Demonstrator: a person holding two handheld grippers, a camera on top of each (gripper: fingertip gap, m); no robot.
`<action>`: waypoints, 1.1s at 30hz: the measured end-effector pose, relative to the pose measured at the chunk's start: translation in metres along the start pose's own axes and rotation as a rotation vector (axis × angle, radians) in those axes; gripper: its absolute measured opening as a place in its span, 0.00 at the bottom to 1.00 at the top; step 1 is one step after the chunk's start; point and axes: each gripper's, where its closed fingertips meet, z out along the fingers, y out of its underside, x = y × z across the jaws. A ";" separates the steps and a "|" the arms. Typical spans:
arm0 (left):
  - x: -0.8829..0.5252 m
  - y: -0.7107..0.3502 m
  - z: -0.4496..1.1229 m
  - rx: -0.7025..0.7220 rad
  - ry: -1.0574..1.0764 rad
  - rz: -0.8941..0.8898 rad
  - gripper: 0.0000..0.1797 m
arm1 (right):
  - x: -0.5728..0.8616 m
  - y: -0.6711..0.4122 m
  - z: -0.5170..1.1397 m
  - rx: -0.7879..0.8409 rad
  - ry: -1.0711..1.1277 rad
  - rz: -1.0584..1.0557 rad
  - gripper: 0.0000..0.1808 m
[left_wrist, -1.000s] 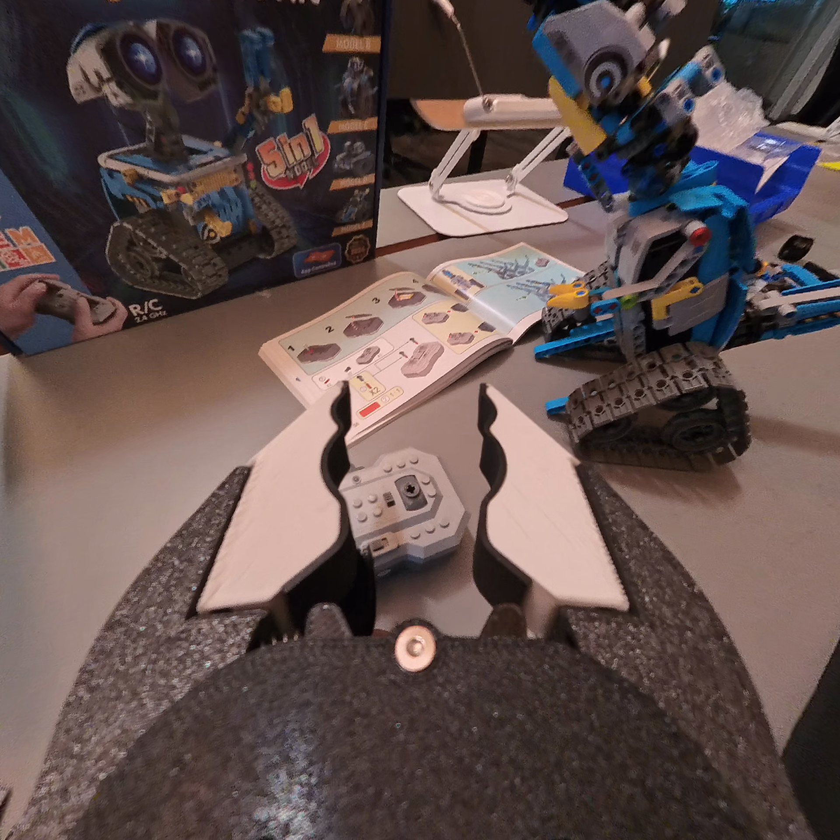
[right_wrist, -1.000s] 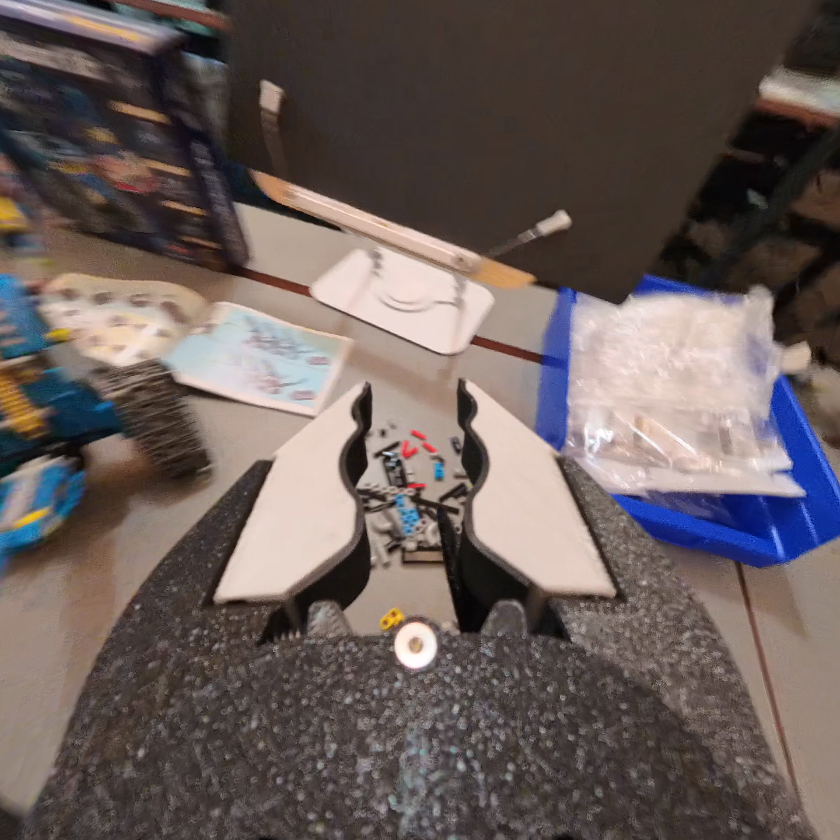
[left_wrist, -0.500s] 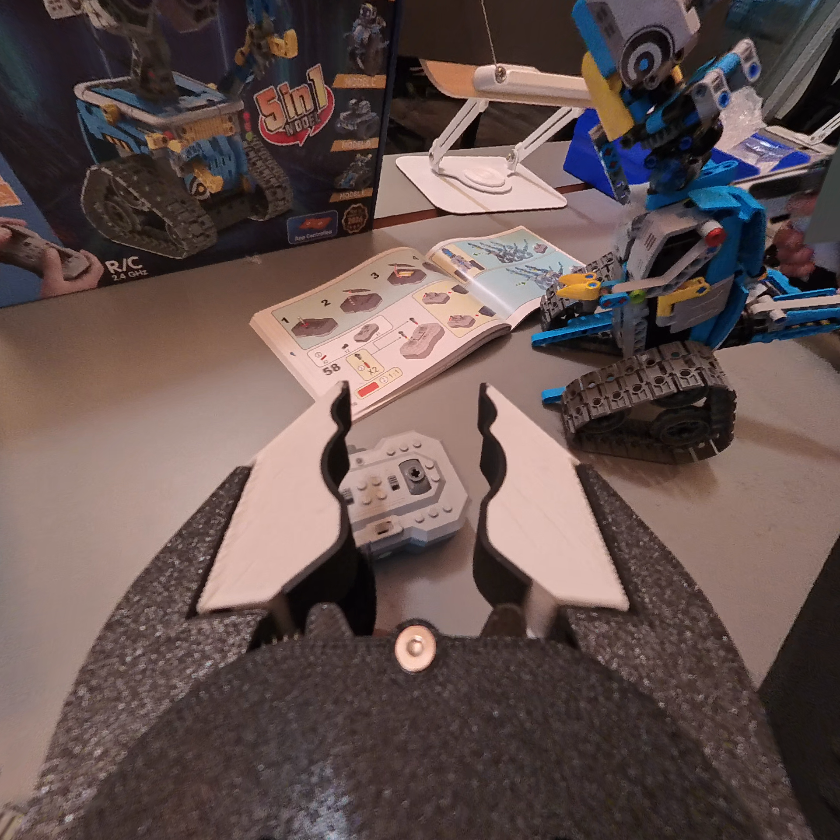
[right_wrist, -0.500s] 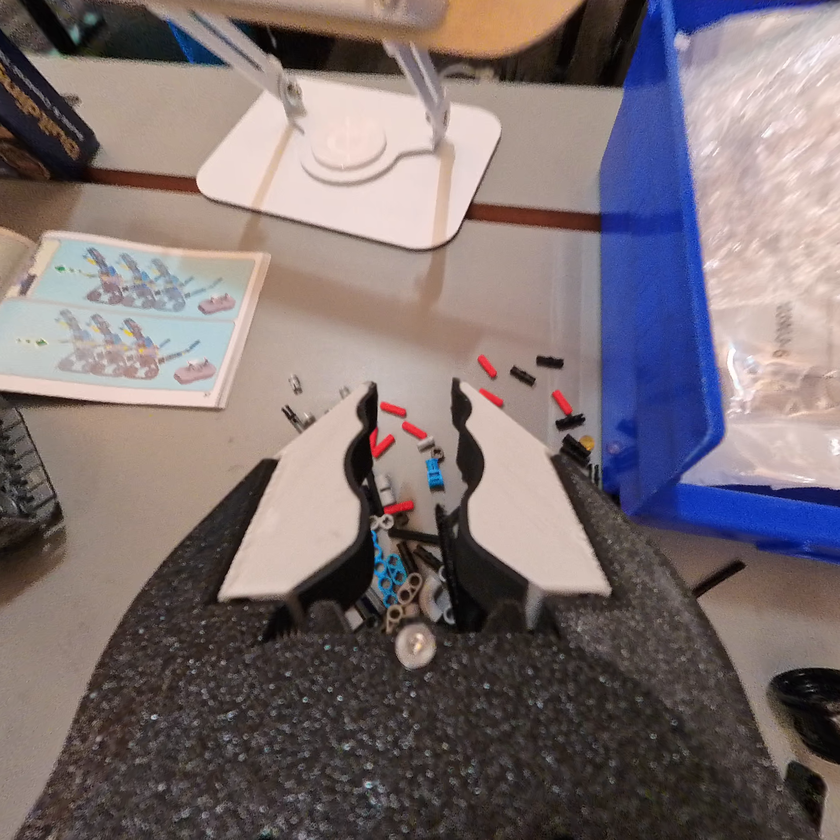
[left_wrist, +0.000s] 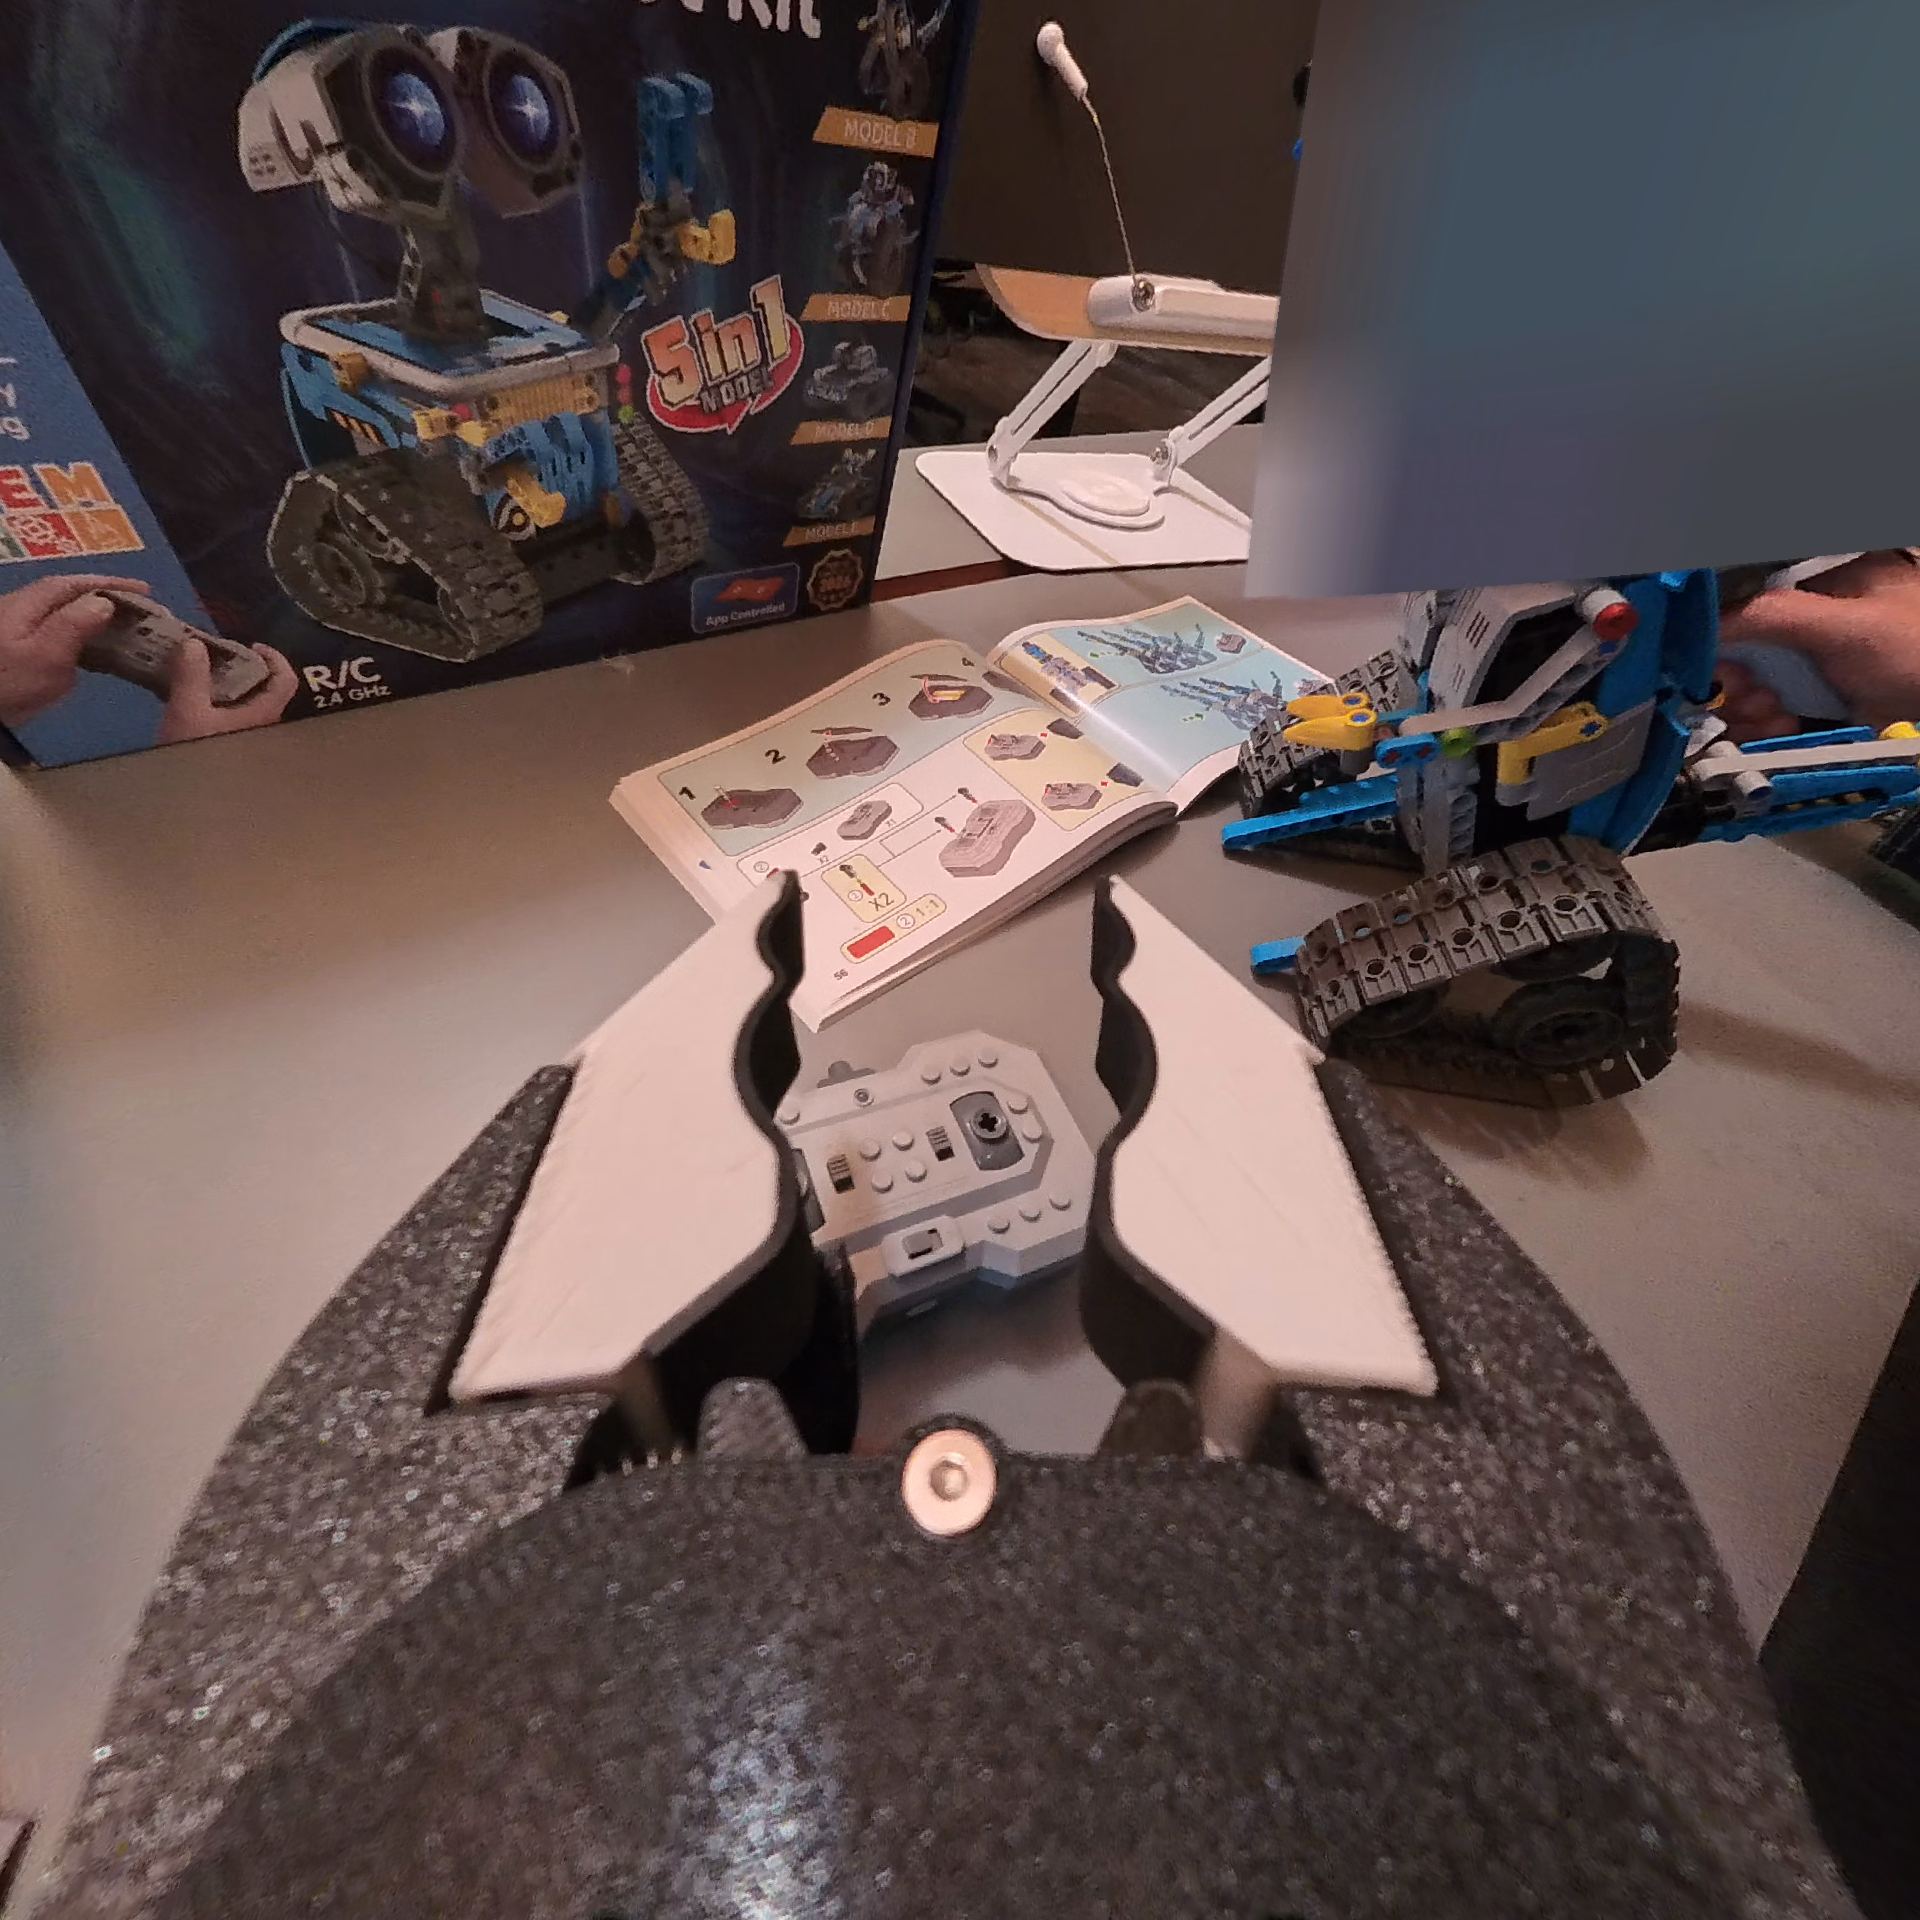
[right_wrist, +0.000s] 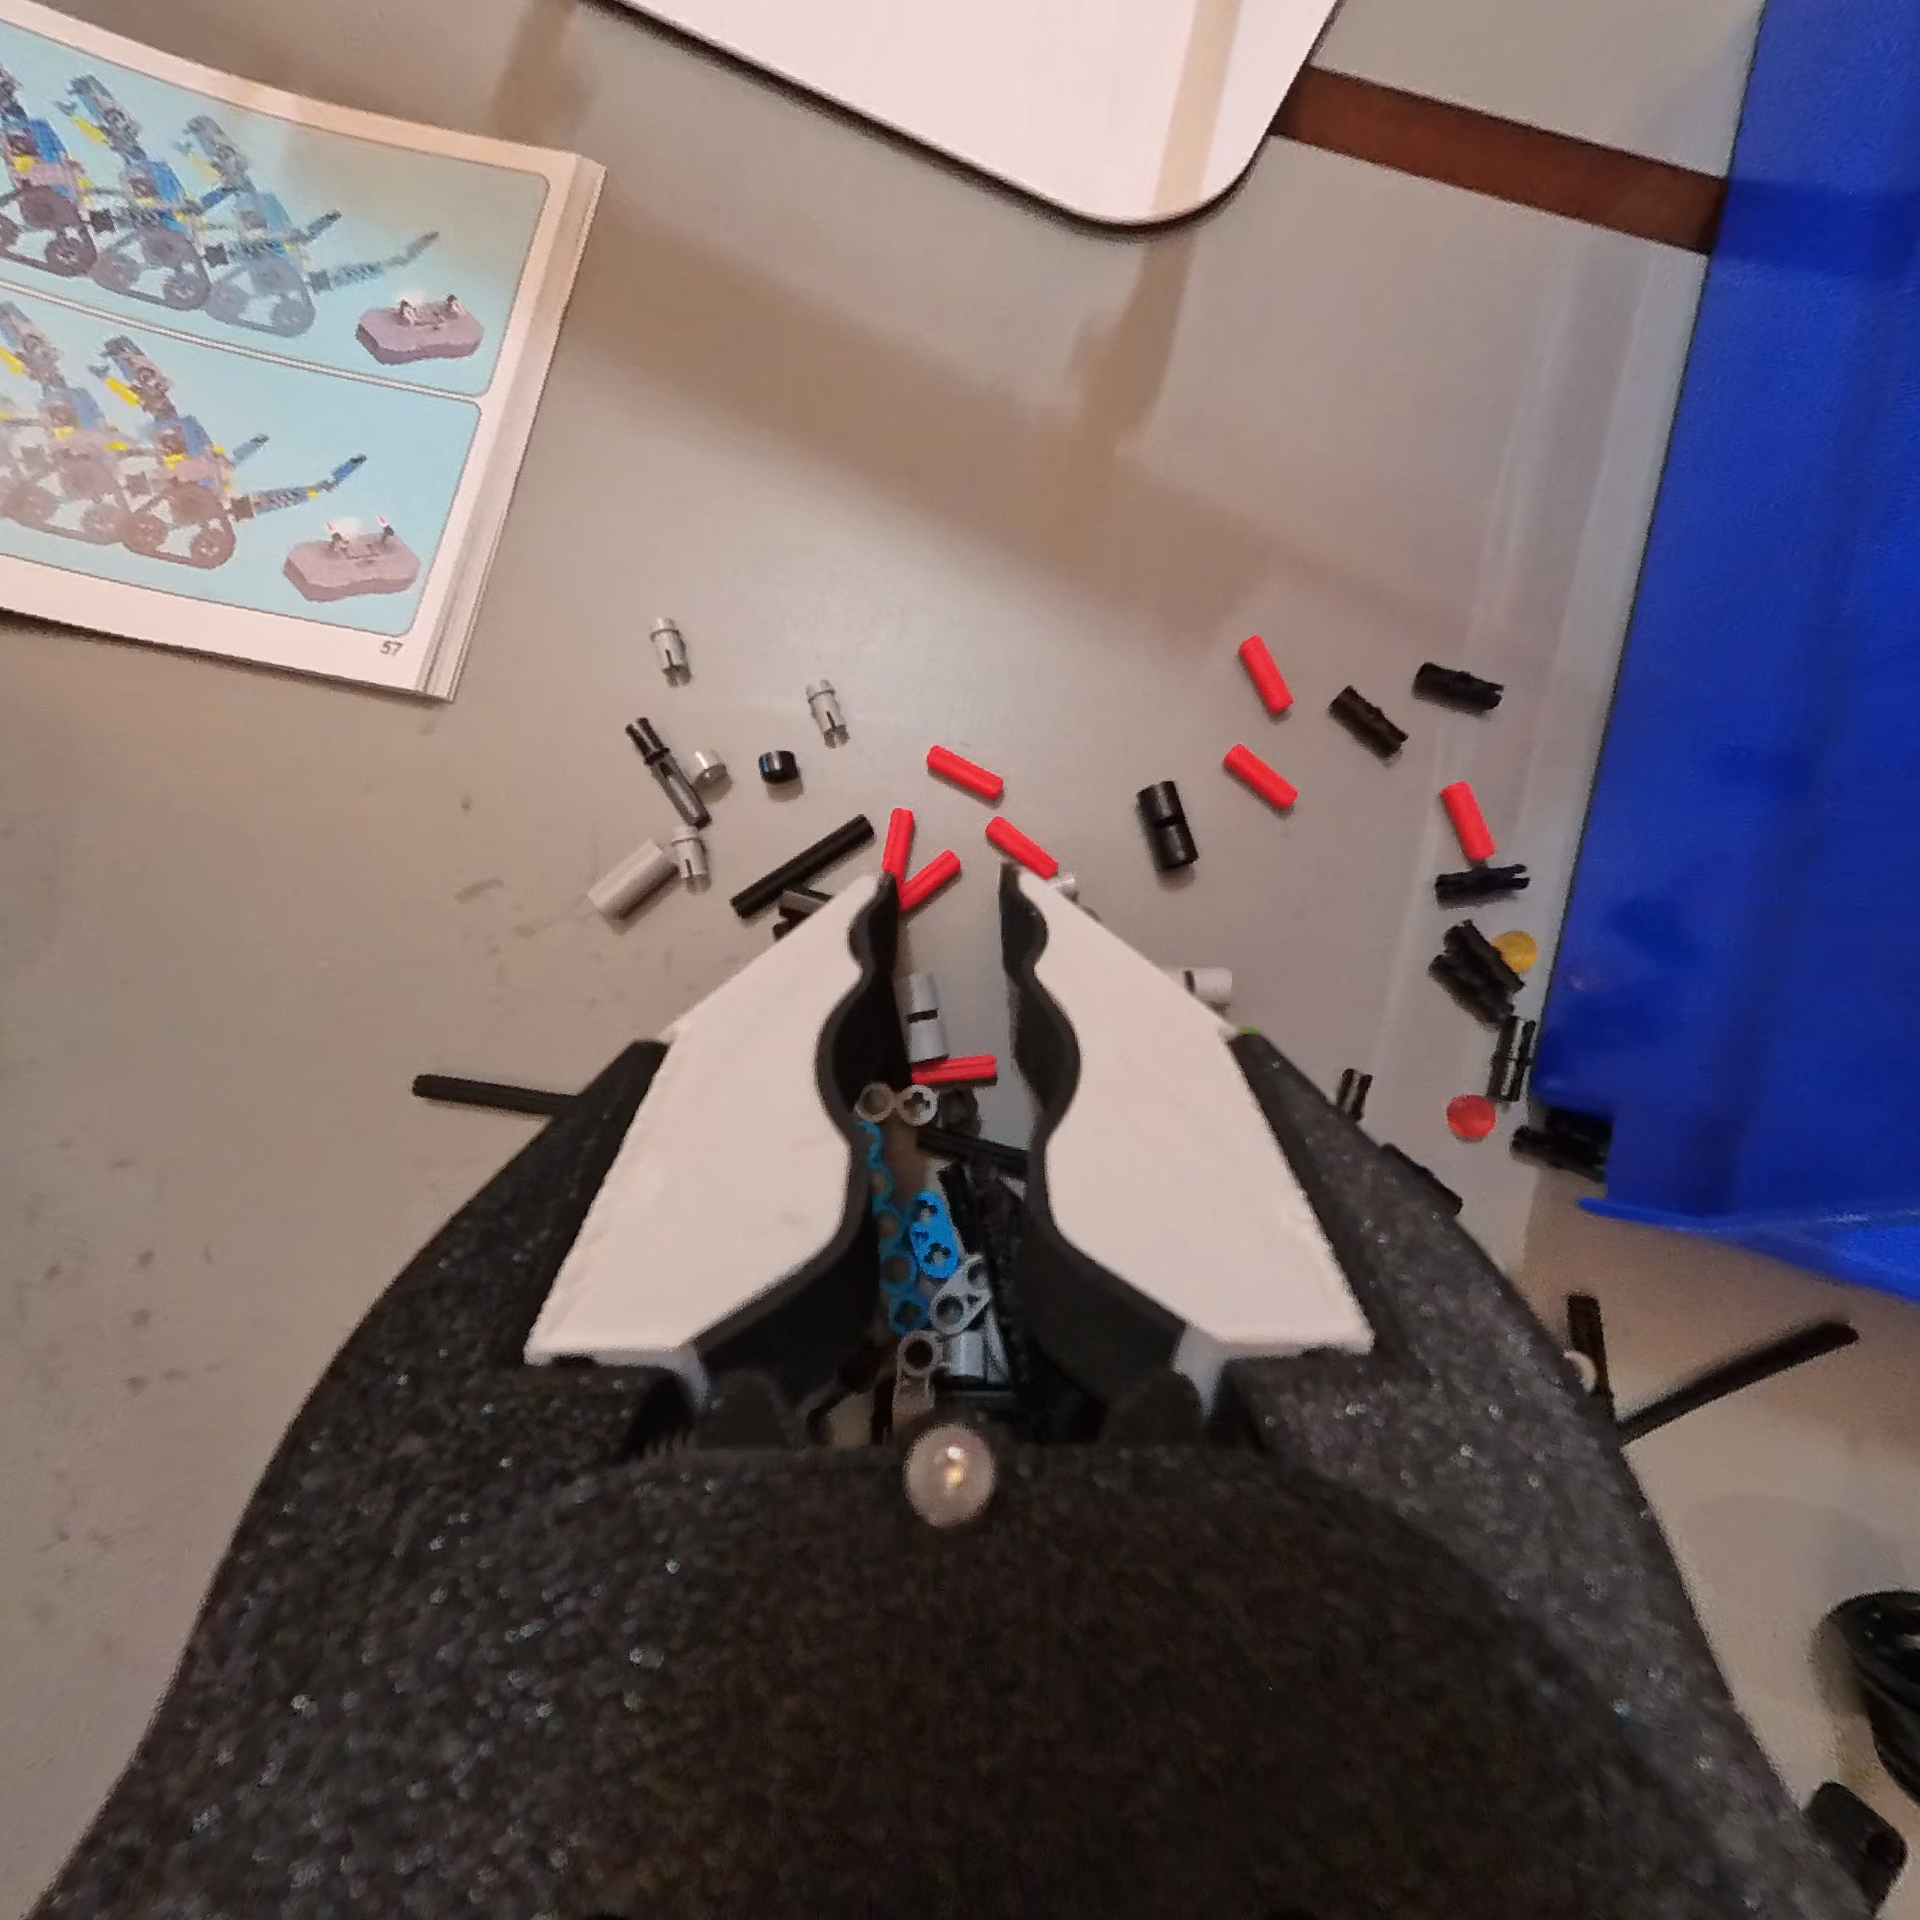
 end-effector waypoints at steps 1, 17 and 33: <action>0.000 0.000 0.000 -0.001 0.000 -0.001 0.30 | -0.002 0.000 0.000 0.000 -0.010 -0.002 0.10; 0.000 0.006 0.003 -0.027 -0.004 0.009 0.30 | -0.007 -0.007 -0.005 0.030 -0.029 -0.073 0.01; 0.000 0.012 0.000 -0.092 -0.066 0.044 0.29 | -0.310 0.000 -0.206 0.189 -0.711 -0.550 0.02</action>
